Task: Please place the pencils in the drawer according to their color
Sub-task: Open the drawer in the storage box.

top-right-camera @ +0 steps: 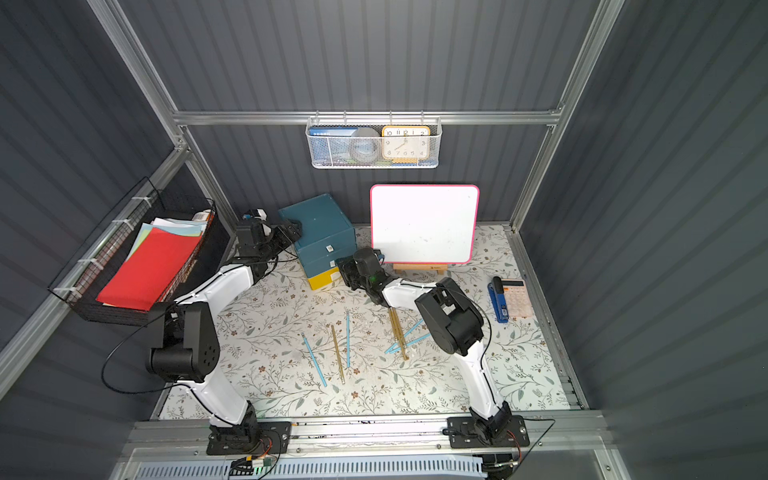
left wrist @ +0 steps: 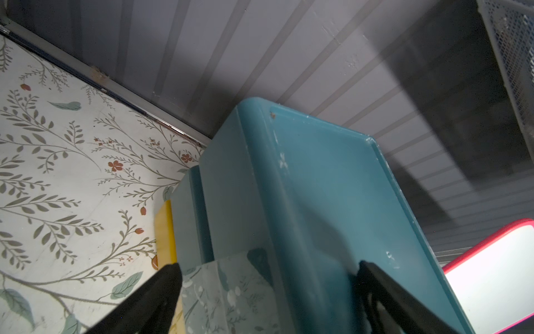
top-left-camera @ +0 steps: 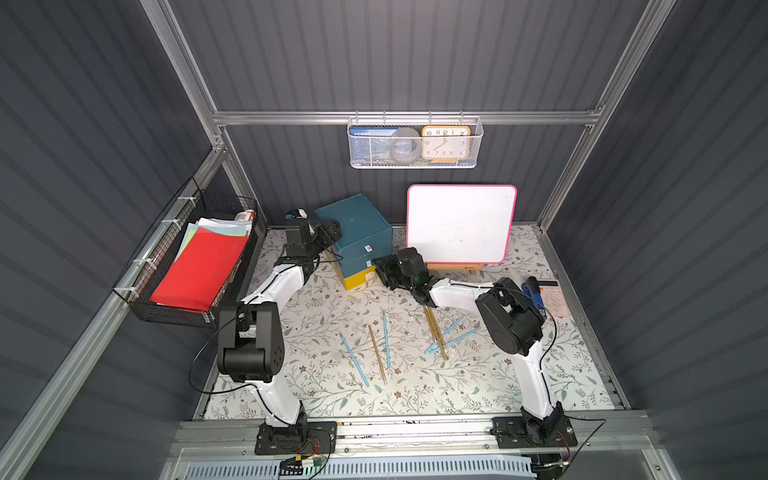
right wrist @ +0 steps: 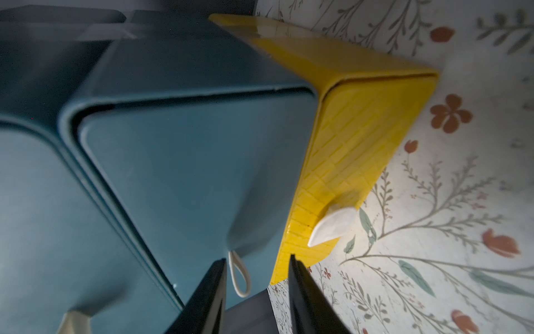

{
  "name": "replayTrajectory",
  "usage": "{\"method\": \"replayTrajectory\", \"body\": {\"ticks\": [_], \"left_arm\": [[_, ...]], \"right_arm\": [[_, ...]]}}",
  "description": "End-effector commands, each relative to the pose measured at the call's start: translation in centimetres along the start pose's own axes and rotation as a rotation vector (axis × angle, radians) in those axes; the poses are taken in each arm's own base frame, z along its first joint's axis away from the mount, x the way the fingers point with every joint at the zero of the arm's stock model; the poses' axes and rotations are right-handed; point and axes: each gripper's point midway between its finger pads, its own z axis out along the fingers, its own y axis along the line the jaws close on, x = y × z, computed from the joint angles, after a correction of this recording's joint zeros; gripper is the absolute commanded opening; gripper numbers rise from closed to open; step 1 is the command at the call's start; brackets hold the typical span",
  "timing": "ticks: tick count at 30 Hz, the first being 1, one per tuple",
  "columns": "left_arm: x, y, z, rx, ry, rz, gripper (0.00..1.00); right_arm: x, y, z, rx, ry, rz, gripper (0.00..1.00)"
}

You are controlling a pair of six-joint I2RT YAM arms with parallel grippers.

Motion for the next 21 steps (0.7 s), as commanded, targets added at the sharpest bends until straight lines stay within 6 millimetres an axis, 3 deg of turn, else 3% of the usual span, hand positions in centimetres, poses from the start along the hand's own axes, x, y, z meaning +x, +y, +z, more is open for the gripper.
{"method": "replayTrajectory", "body": {"ticks": [1, 14, 21], "left_arm": [[1.3, 0.3, -0.4, -0.011, 0.050, 0.022, 1.00], [1.4, 0.3, -0.5, -0.009, 0.051, 0.019, 1.00], [1.2, 0.1, -0.4, -0.003, 0.048, 0.018, 1.00]], "right_arm": [[0.2, 0.5, 0.7, -0.025, 0.001, 0.003, 0.39], [1.0, 0.3, 1.3, -0.020, 0.027, 0.006, 0.30], [1.3, 0.1, 1.2, -0.021, 0.041, 0.006, 0.03]]}}
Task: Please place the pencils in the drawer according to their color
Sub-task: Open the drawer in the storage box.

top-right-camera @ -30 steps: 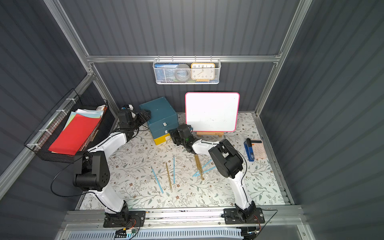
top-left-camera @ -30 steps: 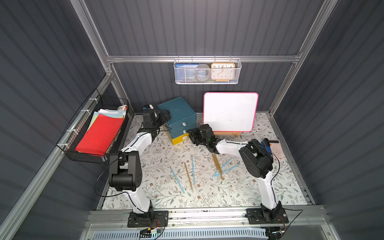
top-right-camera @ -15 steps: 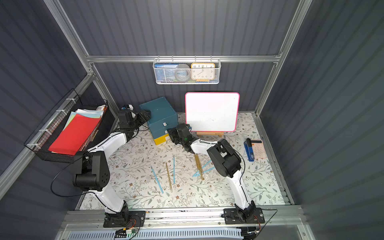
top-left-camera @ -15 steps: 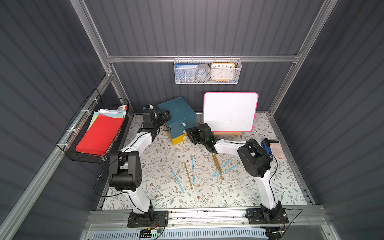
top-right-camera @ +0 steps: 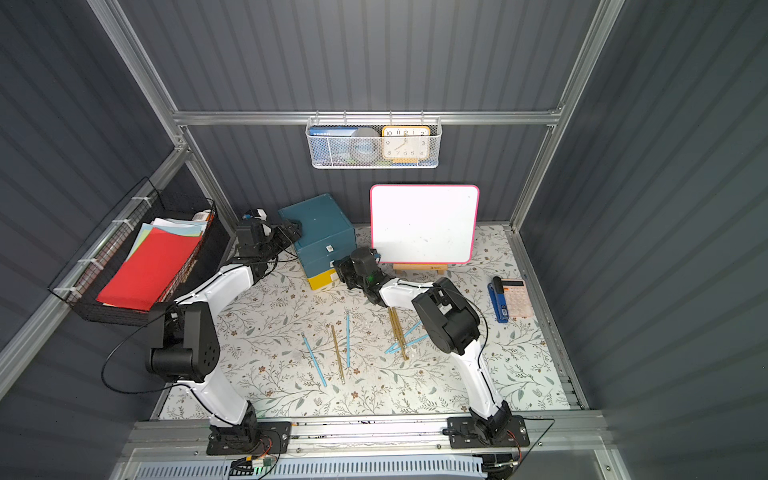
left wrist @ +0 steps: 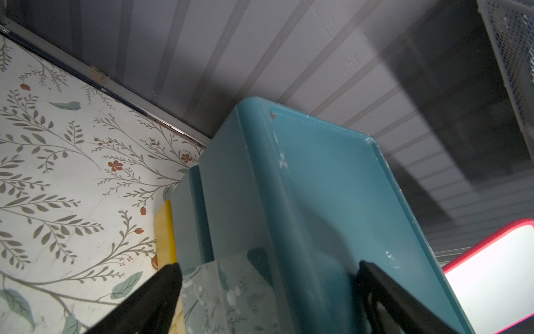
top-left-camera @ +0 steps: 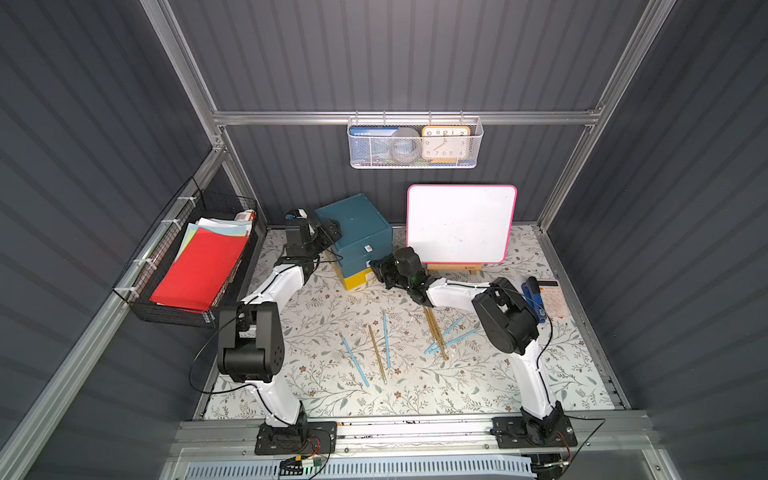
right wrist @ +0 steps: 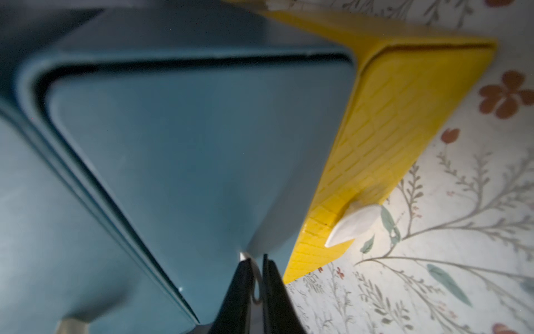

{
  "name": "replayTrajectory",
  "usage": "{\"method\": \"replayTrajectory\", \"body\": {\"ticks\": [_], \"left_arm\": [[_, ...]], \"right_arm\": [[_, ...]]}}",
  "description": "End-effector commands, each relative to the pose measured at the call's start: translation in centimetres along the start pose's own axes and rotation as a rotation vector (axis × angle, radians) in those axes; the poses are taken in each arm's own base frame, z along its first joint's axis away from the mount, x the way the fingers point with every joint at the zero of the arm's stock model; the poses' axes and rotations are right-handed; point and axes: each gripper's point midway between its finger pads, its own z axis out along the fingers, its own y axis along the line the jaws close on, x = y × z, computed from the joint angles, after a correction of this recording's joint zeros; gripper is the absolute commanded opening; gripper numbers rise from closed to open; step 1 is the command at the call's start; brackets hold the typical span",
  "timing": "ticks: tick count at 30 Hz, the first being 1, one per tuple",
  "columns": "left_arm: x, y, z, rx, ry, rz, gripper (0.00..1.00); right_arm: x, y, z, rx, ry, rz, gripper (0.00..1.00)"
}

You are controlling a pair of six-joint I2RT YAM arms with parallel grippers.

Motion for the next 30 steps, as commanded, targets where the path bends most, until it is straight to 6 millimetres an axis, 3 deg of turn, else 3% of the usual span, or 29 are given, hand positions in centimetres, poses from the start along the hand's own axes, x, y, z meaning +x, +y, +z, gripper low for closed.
{"method": "replayTrajectory", "body": {"ticks": [1, 12, 24, 30], "left_arm": [[1.2, 0.1, -0.4, -0.003, 0.048, 0.017, 1.00], [0.9, 0.0, -0.5, -0.004, 0.040, 0.020, 1.00], [0.8, -0.1, -0.4, -0.003, 0.041, 0.018, 1.00], [0.6, -0.2, -0.4, -0.002, 0.037, 0.019, 1.00]], "right_arm": [[0.4, -0.6, 0.3, 0.004, 0.016, -0.002, 0.00], [1.2, -0.3, -2.4, 0.001, 0.040, -0.022, 0.00], [2.3, -2.7, -6.6, 0.032, 0.079, -0.018, 0.00], [2.5, -3.3, -7.8, 0.041, 0.082, -0.014, 0.00]]}}
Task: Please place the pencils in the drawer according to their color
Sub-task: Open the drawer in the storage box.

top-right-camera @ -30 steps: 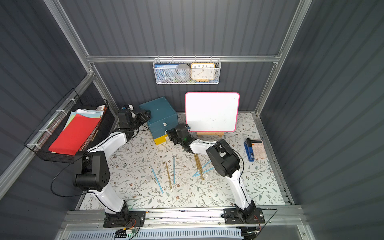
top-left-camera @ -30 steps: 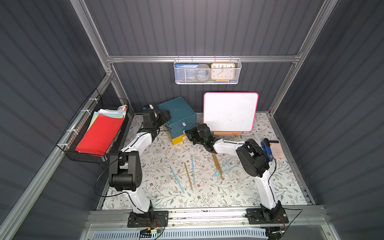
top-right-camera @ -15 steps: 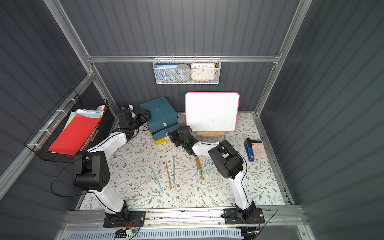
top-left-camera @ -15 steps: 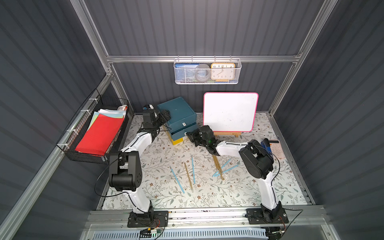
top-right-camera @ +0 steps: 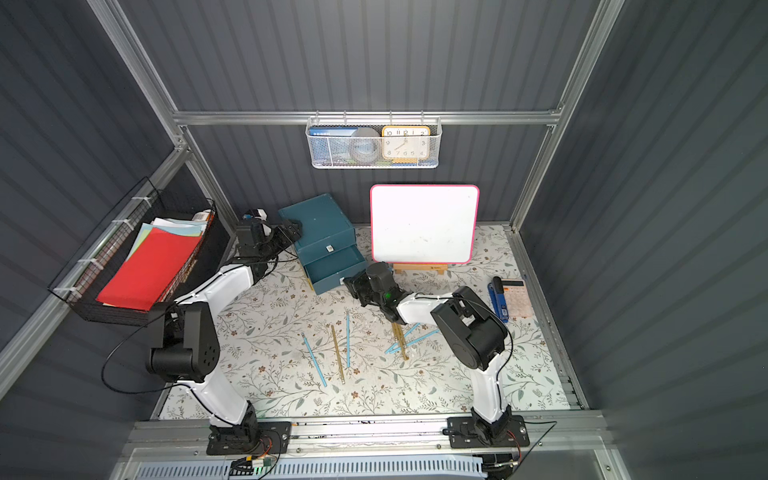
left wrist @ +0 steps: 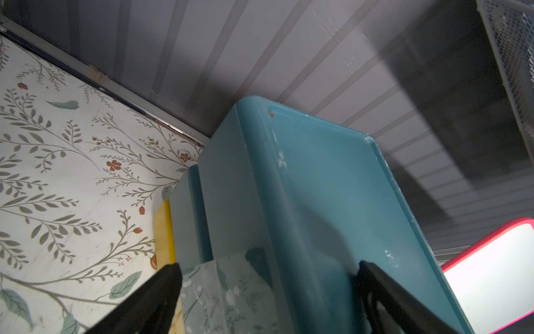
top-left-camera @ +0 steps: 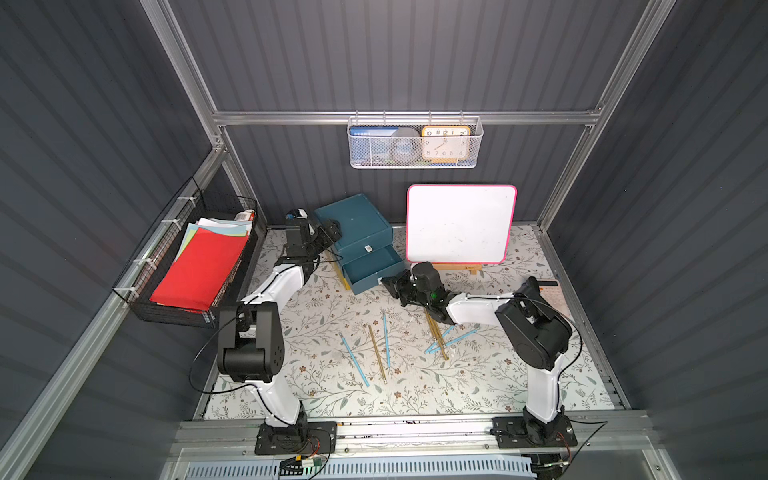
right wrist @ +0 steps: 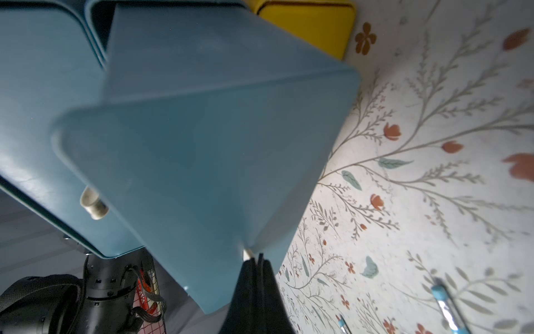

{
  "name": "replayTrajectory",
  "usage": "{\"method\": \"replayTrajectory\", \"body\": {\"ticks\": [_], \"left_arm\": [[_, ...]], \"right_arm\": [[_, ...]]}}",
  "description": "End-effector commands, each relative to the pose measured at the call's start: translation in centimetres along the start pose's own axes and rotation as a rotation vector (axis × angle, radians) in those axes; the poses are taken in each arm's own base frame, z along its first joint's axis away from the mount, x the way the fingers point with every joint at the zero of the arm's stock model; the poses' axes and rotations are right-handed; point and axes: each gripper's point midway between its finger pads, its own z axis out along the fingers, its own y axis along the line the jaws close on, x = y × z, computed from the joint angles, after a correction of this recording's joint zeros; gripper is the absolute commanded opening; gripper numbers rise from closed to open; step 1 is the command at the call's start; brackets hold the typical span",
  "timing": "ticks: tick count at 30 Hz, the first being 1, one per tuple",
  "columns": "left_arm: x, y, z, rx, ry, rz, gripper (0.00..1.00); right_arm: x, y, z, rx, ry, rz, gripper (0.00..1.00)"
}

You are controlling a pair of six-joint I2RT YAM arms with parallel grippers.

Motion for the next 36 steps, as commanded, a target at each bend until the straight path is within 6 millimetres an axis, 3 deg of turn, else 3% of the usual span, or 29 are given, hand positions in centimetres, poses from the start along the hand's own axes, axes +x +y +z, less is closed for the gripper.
{"method": "replayTrajectory", "body": {"ticks": [1, 24, 29, 36], "left_arm": [[0.6, -0.1, -0.4, -0.005, 0.037, 0.019, 1.00], [0.5, -0.2, -0.4, -0.001, 0.033, 0.016, 1.00], [0.6, -0.3, -0.4, -0.001, 0.034, 0.014, 1.00], [0.5, -0.4, -0.5, 0.002, 0.032, 0.017, 1.00]], "right_arm": [[0.5, -0.3, -0.6, 0.005, 0.016, -0.012, 0.00], [0.2, -2.2, -3.0, 0.038, 0.000, -0.005, 0.00], [0.2, -2.1, -3.4, 0.057, 0.010, -0.024, 0.27], [0.2, -1.3, -5.2, 0.091, 0.024, -0.075, 0.38]]}}
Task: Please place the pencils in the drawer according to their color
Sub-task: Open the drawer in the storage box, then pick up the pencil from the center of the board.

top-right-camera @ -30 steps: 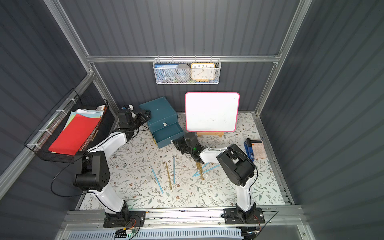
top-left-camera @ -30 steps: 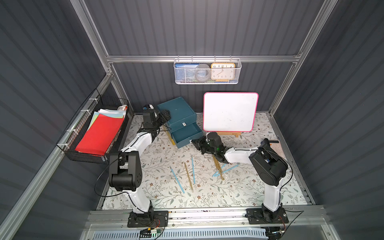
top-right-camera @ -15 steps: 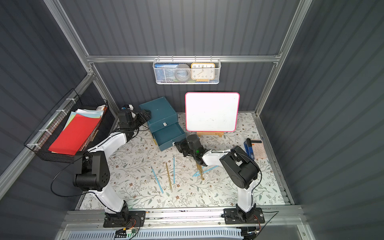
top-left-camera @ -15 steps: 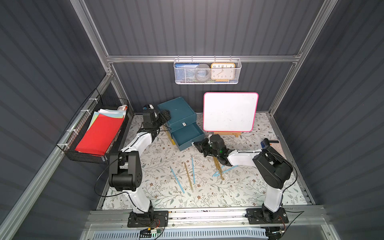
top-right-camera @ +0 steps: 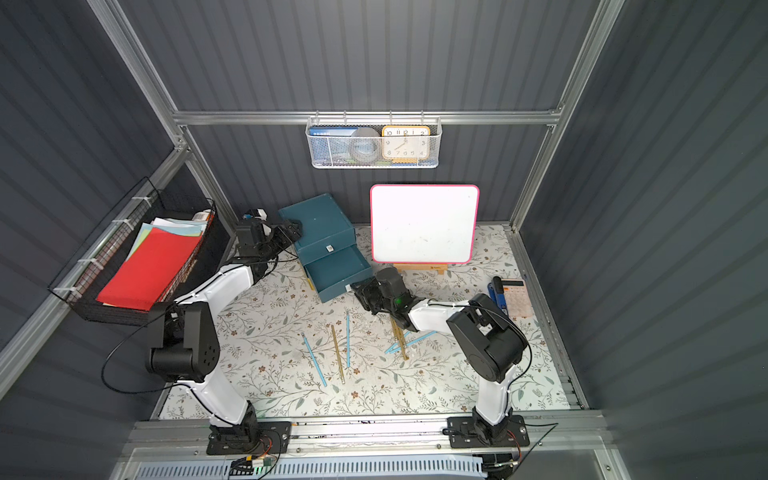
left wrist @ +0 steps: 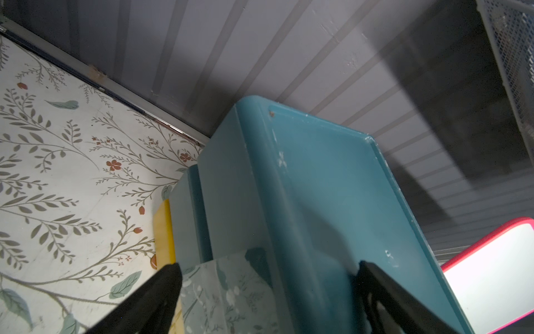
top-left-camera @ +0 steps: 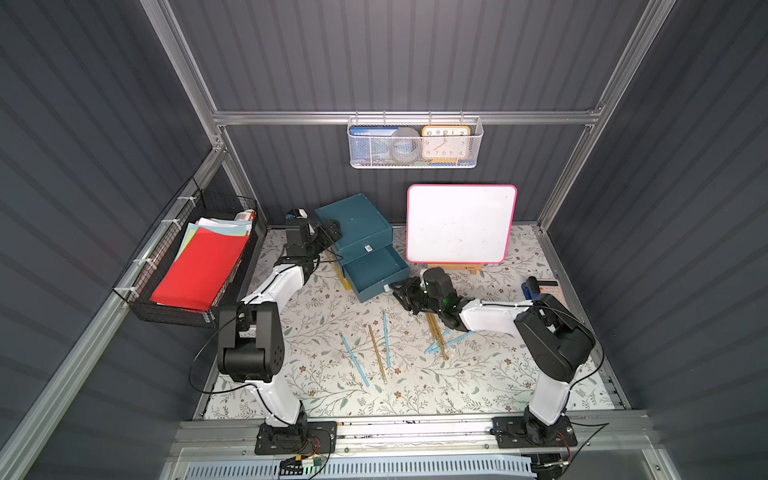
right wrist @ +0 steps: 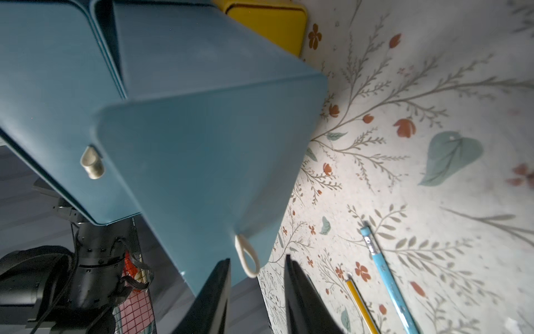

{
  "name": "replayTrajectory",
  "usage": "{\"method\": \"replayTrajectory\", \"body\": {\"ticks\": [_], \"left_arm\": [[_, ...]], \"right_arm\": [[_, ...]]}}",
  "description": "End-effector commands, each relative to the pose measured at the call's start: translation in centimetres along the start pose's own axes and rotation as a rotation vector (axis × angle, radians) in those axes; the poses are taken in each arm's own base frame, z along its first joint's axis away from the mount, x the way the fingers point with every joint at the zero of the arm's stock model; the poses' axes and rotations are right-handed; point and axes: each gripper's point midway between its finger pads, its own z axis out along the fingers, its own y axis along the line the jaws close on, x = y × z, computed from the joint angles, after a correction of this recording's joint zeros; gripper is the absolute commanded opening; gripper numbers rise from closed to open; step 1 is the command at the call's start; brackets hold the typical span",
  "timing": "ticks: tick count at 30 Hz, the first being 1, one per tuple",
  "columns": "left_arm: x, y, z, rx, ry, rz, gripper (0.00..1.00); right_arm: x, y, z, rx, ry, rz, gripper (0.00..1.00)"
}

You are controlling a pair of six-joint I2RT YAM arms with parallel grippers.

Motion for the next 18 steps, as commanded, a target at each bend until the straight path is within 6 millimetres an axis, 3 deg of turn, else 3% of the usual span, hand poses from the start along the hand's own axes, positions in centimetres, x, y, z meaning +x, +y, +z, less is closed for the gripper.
{"method": "replayTrajectory", "body": {"ticks": [1, 5, 9, 14, 18], "left_arm": [[0.5, -0.4, -0.5, 0.001, 0.031, 0.017, 1.00], [0.5, -0.5, -0.5, 0.005, 0.032, 0.017, 1.00], [0.2, -0.6, -0.6, 0.006, 0.026, 0.020, 1.00], [0.2, -0.8, -0.6, 0.010, 0.028, 0.023, 1.00], [0.0, -0.9, -0.6, 0.014, 0.025, 0.021, 1.00]], "right_arm": [[0.1, 0.0, -1.6, 0.038, 0.008, -0.050, 0.38], [0.9, 0.0, -3.7, 0.078, 0.055, -0.094, 0.39], [0.4, -1.9, -6.6, 0.197, 0.047, -0.156, 0.39], [-2.6, -5.4, -10.9, 0.429, -0.024, -0.293, 0.39], [-4.5, -7.0, -13.6, 0.603, -0.050, -0.449, 0.38]]}}
